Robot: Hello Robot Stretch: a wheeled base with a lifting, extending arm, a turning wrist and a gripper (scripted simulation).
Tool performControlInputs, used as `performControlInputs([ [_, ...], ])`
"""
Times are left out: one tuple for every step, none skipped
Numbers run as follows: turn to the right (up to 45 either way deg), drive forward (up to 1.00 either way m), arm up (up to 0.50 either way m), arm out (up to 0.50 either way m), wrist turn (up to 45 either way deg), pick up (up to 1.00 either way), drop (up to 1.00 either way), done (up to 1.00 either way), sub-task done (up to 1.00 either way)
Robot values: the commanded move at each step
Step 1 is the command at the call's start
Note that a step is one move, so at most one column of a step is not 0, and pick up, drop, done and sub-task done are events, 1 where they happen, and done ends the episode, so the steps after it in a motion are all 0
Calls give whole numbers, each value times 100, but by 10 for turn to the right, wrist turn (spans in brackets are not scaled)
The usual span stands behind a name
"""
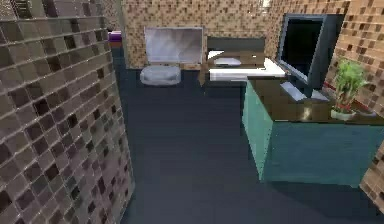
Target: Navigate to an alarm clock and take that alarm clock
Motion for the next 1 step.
performControlInputs([
  [0, 100, 0, 0, 0, 0, 0, 0, 0],
])
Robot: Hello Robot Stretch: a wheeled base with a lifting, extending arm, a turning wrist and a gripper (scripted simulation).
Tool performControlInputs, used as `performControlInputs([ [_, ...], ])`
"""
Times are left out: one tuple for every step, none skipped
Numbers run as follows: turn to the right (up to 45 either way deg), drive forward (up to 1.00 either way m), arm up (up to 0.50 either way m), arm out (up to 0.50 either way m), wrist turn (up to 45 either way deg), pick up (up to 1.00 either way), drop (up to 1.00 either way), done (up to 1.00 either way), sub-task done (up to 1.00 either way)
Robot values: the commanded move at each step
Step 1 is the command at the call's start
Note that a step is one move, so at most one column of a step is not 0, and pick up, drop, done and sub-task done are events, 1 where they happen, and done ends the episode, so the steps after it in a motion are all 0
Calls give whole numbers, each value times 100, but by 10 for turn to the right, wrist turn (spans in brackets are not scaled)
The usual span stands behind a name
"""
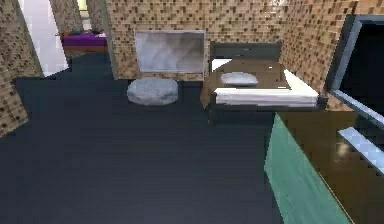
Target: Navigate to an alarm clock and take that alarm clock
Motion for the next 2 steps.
performControlInputs([
  [0, 55, 0, 0, 0, 0, 0, 0, 0],
  [-300, 0, 0, 0, 0, 0, 0, 0, 0],
])
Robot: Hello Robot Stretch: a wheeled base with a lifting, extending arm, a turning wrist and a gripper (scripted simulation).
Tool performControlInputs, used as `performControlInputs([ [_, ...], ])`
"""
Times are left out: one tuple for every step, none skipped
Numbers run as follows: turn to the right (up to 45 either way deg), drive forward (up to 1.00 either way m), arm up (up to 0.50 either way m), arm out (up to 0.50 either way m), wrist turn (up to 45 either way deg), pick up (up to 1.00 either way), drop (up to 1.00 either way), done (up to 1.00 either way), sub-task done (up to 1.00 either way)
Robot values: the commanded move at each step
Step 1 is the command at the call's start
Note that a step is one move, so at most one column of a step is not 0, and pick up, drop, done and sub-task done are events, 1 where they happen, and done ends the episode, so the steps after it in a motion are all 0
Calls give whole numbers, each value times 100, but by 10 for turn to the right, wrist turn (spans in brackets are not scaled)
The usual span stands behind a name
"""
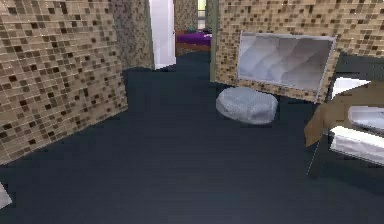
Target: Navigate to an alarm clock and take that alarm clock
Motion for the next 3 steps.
performControlInputs([
  [0, 100, 0, 0, 0, 0, 0, 0, 0],
  [0, 100, 0, 0, 0, 0, 0, 0, 0],
  [-30, 0, 0, 0, 0, 0, 0, 0, 0],
])
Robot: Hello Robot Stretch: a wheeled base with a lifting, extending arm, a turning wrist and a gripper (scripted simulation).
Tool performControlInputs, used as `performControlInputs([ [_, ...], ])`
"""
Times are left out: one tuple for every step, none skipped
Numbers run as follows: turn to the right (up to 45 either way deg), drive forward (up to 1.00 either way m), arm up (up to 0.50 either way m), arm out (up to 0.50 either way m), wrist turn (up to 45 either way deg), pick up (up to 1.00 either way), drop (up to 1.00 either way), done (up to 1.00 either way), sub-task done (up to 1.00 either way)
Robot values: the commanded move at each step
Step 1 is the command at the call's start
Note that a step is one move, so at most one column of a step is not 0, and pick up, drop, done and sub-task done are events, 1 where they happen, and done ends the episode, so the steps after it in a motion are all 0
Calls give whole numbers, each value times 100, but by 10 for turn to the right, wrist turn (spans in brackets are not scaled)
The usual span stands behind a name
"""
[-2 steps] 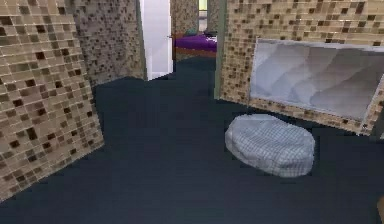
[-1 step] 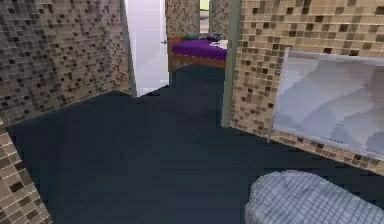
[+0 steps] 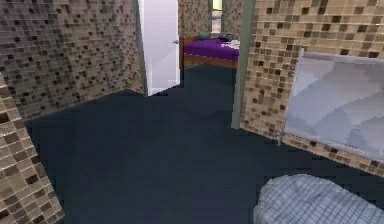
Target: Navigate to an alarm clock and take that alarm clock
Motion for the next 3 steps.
performControlInputs([
  [0, 95, 0, 0, 0, 0, 0, 0, 0],
  [-30, 0, 0, 0, 0, 0, 0, 0, 0],
  [0, 100, 0, 0, 0, 0, 0, 0, 0],
])
